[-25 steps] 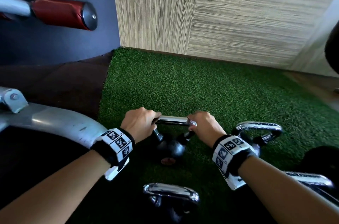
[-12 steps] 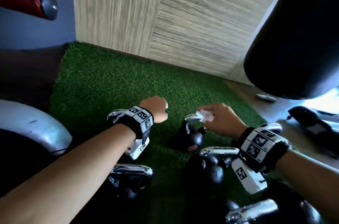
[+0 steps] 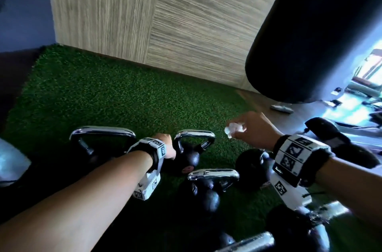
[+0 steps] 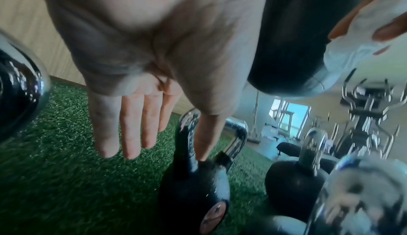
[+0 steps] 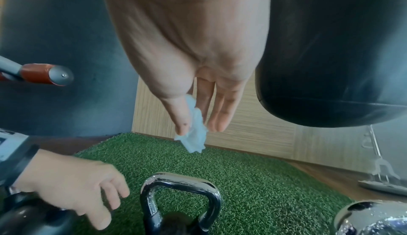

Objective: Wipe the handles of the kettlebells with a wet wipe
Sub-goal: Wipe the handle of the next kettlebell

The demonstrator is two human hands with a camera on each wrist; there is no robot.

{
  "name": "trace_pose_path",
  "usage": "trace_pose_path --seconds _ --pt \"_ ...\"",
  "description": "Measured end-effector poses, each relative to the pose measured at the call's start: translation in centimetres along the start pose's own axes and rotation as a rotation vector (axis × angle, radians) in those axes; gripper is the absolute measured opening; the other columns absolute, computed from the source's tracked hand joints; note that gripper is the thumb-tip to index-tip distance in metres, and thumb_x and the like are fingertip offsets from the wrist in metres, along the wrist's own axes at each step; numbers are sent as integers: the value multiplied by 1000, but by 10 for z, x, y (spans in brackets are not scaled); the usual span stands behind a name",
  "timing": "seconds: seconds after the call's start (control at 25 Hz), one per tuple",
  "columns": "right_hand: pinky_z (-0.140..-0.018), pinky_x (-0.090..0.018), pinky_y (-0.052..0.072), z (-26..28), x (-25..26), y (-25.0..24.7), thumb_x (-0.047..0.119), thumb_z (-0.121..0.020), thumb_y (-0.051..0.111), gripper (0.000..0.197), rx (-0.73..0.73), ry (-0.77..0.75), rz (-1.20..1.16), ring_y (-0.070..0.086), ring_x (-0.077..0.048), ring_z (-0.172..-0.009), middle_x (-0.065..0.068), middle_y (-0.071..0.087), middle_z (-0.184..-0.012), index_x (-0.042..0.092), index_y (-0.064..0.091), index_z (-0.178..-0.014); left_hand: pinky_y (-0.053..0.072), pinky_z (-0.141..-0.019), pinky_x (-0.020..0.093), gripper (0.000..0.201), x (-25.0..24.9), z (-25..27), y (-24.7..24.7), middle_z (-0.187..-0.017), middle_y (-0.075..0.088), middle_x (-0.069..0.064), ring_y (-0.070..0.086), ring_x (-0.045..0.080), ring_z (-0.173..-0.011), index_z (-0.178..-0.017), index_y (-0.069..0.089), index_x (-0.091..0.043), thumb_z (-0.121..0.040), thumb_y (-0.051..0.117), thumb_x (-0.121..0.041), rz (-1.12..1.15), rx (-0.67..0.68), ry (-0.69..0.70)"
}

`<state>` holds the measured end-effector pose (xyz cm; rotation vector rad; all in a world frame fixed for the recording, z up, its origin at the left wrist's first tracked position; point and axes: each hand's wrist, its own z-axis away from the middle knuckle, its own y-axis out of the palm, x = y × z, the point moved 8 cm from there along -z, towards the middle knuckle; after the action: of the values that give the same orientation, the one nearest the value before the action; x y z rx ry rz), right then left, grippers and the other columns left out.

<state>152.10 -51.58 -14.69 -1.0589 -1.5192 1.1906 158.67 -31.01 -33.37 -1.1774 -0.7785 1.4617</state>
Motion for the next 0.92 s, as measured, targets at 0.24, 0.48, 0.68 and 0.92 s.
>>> trace_pose_path --seconds 0.24,0.48,0.68,0.92 --pt "-63 -16 41 -45 -46 38 23 -82 82 29 98 -152 -59 60 -8 -76 5 68 -94 17 74 -109 55 -82 31 35 10 -16 39 -119 72 12 70 28 -110 -115 70 -8 -89 66 -30 -166 67 -144" --pt "-62 -24 51 -111 -108 76 21 -78 84 21 34 -2 -294 66 -19 -78 -9 77 -92 10 79 -96 49 -72 27 48 12 -44 31 -114 73 11 70 27 -100 -106 72 -8 -86 69 -52 -135 109 -270" --pt "-71 -30 62 -130 -109 115 12 -78 86 23 54 -19 -642 74 -23 -81 -7 77 -95 14 75 -97 54 -59 25 31 20 -60 66 -103 68 5 65 12 -72 -108 65 -11 -86 82 -24 497 200 -423" --pt "-58 -15 45 -147 -67 137 21 -80 82 27 140 -284 -360 62 -11 -78 1 73 -90 15 79 -106 59 -85 33 75 5 -67 91 -136 63 8 65 18 -104 -148 41 -10 -88 80 -31 667 162 -440"
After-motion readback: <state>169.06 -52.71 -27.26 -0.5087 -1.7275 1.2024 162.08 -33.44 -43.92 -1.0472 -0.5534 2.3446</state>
